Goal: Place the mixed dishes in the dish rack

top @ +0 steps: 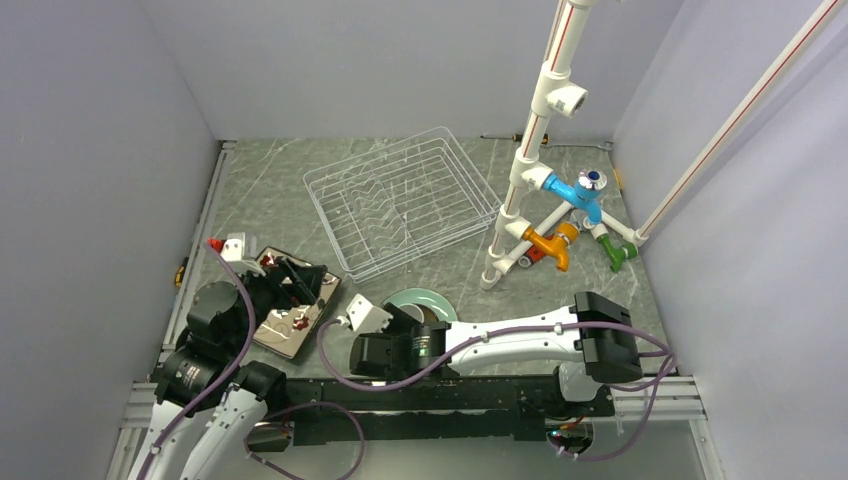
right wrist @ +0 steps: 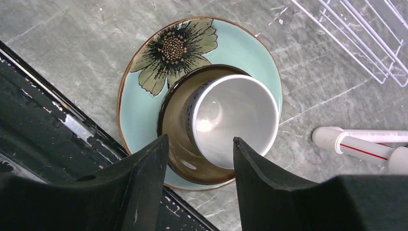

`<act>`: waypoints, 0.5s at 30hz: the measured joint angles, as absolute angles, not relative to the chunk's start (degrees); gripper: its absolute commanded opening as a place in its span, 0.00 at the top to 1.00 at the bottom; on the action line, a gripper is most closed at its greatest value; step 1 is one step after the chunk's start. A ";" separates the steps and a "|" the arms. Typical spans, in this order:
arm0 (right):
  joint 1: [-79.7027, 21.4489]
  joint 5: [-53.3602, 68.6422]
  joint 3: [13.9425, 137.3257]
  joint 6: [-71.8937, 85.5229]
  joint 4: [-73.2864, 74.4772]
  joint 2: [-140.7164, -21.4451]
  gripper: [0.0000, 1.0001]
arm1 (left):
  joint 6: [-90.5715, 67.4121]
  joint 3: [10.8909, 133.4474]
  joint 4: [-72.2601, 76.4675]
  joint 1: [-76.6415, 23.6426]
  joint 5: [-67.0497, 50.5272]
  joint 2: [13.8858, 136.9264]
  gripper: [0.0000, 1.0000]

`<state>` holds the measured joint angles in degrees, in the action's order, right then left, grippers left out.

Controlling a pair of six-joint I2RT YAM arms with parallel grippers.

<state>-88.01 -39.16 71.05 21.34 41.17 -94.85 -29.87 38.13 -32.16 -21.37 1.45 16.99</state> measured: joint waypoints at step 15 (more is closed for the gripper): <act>-87.96 -38.89 68.38 19.64 36.67 -95.90 0.60 | -30.76 38.13 -32.18 -21.37 1.30 17.72 0.01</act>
